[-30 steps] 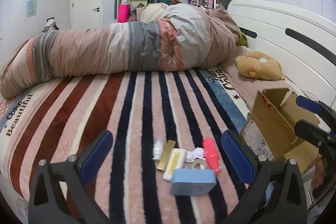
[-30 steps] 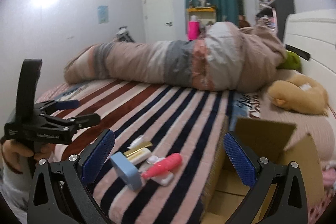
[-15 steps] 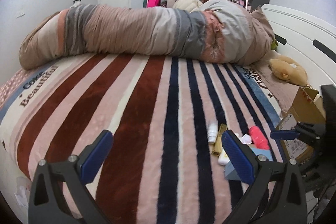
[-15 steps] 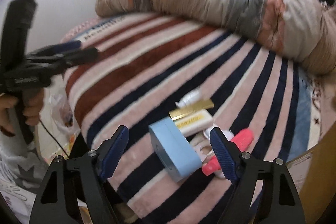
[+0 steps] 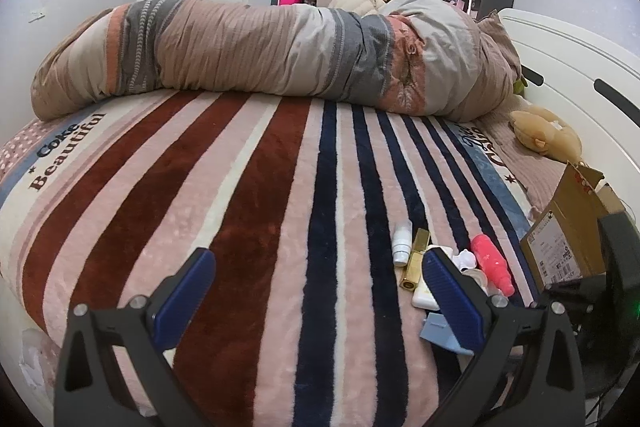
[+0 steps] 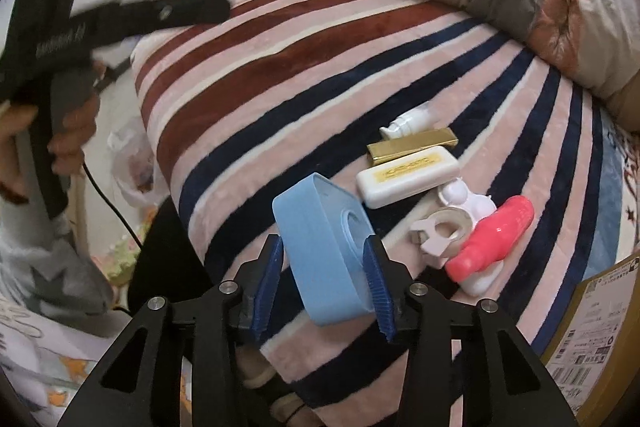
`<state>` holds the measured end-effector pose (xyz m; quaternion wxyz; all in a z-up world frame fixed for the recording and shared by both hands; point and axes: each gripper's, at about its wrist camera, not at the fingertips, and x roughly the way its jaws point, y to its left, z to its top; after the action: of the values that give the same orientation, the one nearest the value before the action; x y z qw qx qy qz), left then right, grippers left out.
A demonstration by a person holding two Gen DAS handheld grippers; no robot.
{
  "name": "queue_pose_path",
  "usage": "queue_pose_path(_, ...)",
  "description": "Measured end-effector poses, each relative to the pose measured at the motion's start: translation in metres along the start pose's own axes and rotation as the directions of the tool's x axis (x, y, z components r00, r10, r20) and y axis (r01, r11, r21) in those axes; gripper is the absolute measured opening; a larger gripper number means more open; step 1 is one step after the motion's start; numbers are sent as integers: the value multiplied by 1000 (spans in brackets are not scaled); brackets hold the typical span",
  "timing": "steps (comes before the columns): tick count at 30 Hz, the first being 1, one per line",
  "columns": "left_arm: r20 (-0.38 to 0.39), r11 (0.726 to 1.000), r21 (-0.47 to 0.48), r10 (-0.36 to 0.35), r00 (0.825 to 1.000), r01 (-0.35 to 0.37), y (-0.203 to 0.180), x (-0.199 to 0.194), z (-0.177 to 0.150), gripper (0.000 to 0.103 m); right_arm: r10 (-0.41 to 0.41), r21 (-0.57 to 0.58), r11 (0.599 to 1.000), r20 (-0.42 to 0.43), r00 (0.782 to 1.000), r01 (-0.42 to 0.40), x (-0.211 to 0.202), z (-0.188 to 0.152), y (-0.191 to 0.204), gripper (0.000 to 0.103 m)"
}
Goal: Organize rigid objects
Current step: 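Lower the right gripper onto the light-blue square speaker and grasp it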
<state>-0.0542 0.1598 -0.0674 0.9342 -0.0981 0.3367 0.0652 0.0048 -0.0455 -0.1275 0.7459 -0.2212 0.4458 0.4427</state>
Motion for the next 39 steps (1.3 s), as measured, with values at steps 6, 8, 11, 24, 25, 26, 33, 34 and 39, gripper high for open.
queue_pose_path(6, -2, 1000, 5, 4, 1000, -4, -1, -3, -3, 103, 23, -50, 998, -4, 1000, -23, 25, -14, 27, 46)
queue_pose_path(8, -6, 1000, 1, 14, 1000, -14, 1, -4, -5, 103, -12, -67, 998, 29, 999, 14, 27, -11, 26, 47)
queue_pose_path(11, -9, 1000, -1, 27, 1000, -27, 3, -5, -6, 103, -33, -68, 997, 51, 998, 36, 30, -10, 23, 52)
queue_pose_path(24, -44, 1000, 27, -12, 999, 13, 9, 5, -12, 103, 110, -10, 994, -26, 994, -111, 41, 1, -11, 90)
queue_pose_path(25, -51, 998, 44, -36, 998, 39, 8, 8, -12, 103, 175, 0, 985, -37, 984, -175, 43, 2, -14, 90)
queue_pose_path(26, -58, 996, 61, -58, 997, 61, 8, 11, -13, 103, 183, 6, 983, -40, 982, -182, 44, 3, -15, 90)
queue_pose_path(33, -132, 980, 101, -160, 978, 174, 17, 40, -12, 102, 93, -52, 994, -128, 987, -101, 61, 5, -3, 90)
queue_pose_path(34, -142, 976, 98, -180, 973, 195, 18, 43, -13, 102, 69, -57, 995, -134, 989, -78, 64, 4, -1, 89)
queue_pose_path(39, -211, 912, 68, -384, 899, 405, 8, 52, -15, 102, -2, -16, 1000, -43, 999, 2, 53, 6, -3, 78)
